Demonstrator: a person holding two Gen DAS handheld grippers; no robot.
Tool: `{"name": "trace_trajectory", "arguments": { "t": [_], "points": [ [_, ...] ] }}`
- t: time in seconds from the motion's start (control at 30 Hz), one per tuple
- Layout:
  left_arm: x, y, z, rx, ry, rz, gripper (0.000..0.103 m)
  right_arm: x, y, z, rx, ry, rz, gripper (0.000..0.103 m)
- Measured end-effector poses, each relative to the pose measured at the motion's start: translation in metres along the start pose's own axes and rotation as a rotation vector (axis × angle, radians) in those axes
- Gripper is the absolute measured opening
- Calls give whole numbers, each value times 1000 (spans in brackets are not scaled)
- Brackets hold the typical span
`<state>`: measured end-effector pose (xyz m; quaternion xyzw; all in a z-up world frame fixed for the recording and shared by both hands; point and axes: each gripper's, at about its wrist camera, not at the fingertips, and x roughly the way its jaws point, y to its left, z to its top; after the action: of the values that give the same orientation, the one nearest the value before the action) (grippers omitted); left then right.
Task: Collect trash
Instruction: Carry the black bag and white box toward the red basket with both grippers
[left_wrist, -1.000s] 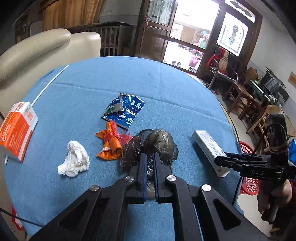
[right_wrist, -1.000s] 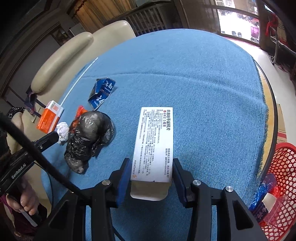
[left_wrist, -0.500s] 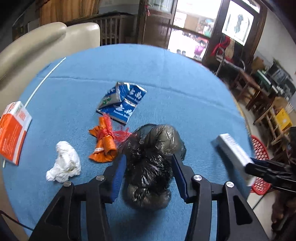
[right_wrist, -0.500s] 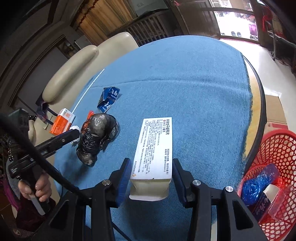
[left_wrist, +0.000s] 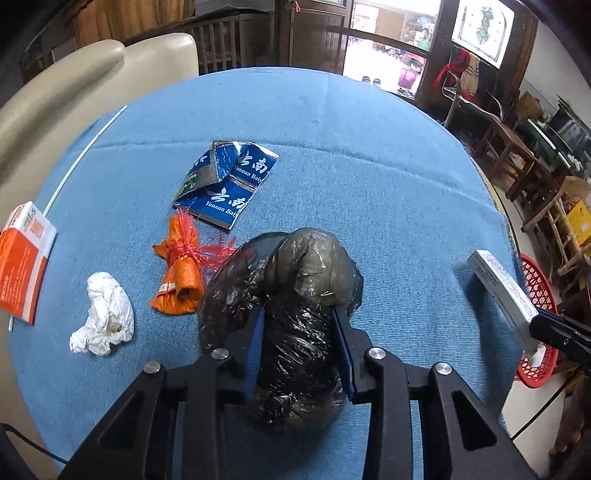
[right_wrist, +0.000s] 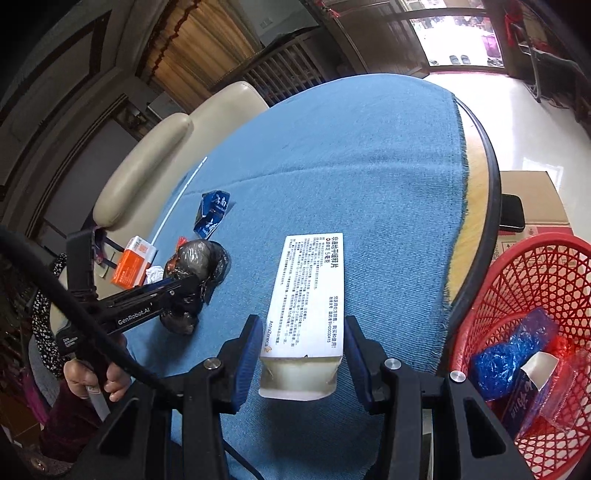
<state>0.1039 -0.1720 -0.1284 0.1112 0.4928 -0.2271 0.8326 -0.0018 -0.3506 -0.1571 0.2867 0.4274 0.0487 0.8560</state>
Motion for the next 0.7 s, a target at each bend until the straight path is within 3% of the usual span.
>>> {"name": "trace_trajectory", "arguments": {
  "t": [0.37,0.43,0.5,0.7],
  "points": [
    [-32,-43,5,67,-53,-46,37,-27,-10,-5,7,-57,19,47],
    [-34,-50,6,79,-51,-48,37,-32,-12,-5,9,-63,24,40],
    [-35,-54,5,82,-53,-49,37,-35,-14,-6,9,-69,11,40],
    [-34,-49,1,61,-44,-48,37,-13,-26,-16,68,5,-44,43]
  ]
}}
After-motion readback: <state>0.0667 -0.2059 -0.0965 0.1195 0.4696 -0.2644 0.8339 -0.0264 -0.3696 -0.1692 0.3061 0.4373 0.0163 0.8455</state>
